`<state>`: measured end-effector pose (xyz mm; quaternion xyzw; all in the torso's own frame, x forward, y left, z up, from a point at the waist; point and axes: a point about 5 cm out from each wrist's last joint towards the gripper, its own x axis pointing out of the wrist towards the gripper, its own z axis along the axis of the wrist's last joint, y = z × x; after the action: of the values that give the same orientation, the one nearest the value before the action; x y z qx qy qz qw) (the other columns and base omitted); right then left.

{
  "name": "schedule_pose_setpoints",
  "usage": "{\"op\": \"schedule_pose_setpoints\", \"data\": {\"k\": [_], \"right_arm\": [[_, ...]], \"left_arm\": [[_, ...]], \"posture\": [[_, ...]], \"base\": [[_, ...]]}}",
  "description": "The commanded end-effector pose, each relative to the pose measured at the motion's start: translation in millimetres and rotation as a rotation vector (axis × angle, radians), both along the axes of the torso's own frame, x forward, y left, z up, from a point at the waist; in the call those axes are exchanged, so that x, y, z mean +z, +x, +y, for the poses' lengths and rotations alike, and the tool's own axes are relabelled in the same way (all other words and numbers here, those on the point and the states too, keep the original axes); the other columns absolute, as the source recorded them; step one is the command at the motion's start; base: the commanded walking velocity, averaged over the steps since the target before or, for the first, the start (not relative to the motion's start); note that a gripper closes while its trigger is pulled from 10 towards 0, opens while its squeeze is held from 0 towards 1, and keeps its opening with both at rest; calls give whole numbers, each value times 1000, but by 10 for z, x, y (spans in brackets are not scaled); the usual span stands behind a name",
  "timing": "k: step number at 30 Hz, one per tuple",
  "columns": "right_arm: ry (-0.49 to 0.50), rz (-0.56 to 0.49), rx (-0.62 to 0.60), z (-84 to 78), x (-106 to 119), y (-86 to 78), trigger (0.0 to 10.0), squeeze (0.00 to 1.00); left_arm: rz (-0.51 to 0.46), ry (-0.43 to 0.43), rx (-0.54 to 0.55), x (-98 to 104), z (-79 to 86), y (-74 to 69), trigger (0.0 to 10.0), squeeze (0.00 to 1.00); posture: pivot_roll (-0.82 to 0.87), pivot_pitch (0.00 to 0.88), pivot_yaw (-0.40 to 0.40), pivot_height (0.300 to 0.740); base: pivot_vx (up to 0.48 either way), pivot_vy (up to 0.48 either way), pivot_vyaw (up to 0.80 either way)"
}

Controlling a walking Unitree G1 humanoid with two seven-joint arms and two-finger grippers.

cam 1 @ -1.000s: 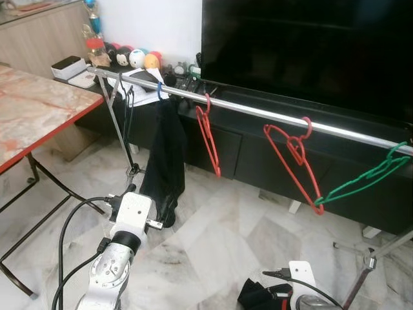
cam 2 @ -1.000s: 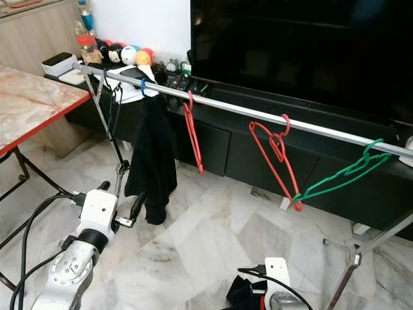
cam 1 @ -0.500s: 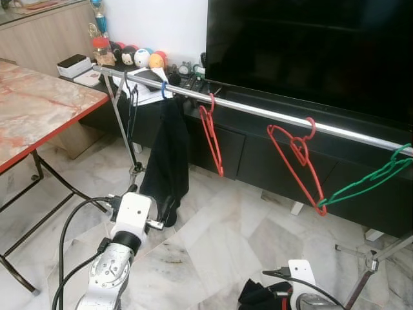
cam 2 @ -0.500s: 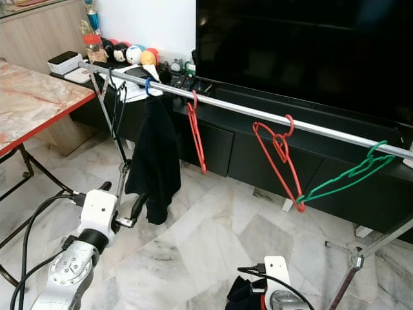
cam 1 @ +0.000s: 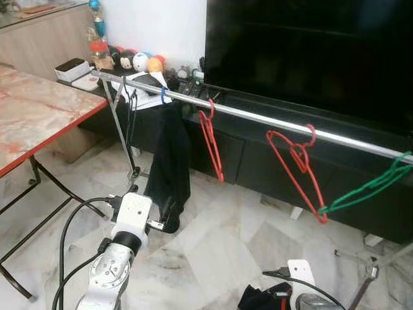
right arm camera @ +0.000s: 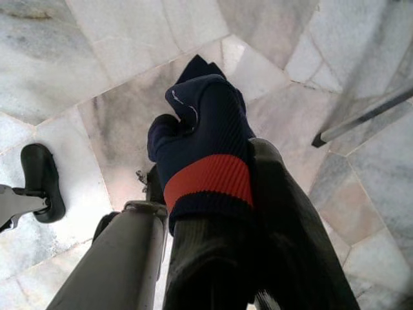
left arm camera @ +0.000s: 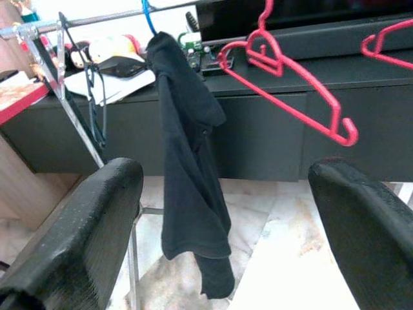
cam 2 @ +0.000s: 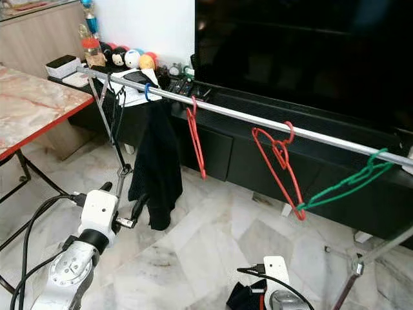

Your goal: Hang hanger

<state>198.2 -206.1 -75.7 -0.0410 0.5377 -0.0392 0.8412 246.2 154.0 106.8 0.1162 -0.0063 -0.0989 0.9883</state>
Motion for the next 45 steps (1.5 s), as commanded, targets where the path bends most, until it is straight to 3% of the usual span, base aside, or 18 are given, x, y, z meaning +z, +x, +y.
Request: {"op": "schedule_pose_setpoints", "data": {"k": [1,31,40,45], "right_arm": [[-10,-13,2,-18,21,34,10000,0],[-17,-3,22,-48,34,46,10000,0],[-17,0,38,-50,37,49,10000,0],[-19,3,53,-47,41,58,10000,0]], "left_arm": [[0,5,-12,14,-8,-14,10000,0],[14,-8,-26,22,-21,2,10000,0],[26,-22,-62,21,-86,18,10000,0],[89,-70,-129,-28,-170,15,10000,0]], "posture": [[33,0,-37,740],[33,0,-42,740],[31,0,-44,740],[33,0,-46,740]], "base": [[274,0,0],[284,0,-85],[287,0,0],[0,0,0]]}}
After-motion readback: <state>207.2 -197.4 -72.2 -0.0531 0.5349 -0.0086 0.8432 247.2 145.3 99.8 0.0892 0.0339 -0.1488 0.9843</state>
